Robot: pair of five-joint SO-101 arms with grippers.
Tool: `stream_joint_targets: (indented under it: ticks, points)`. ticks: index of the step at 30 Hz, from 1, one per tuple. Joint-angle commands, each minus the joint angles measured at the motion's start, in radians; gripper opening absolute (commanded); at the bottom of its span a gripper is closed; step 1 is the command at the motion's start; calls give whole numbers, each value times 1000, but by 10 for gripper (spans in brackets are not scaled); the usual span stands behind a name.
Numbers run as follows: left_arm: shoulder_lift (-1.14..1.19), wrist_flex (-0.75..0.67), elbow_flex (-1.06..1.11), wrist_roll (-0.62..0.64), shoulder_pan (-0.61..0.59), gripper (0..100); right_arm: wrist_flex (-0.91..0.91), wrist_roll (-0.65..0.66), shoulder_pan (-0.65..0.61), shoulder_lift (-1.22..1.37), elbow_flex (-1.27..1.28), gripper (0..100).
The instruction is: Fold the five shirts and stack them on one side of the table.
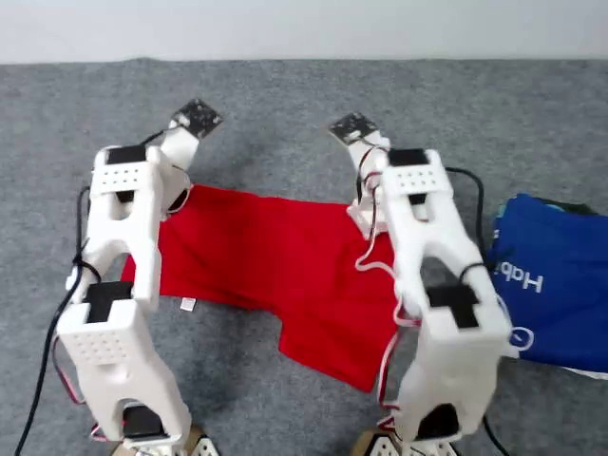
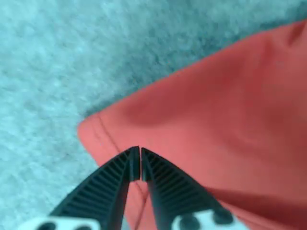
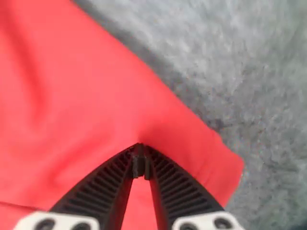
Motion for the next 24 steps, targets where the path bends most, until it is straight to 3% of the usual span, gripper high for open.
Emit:
stream_joint_targets:
  ticks: [1, 4, 14, 24]
  points:
    - [41, -21, -2, -46, -38, 8, 111, -6, 45, 110, -199, 10]
    - [86, 26, -24, -100, -72, 8, 209, -6, 61, 205, -319, 10]
    - [106, 239, -231, -103, -192, 6, 360, -6, 91, 312, -526, 10]
    - [-58, 497, -326, -104, -98, 6, 562, -9, 7, 312, -801, 10]
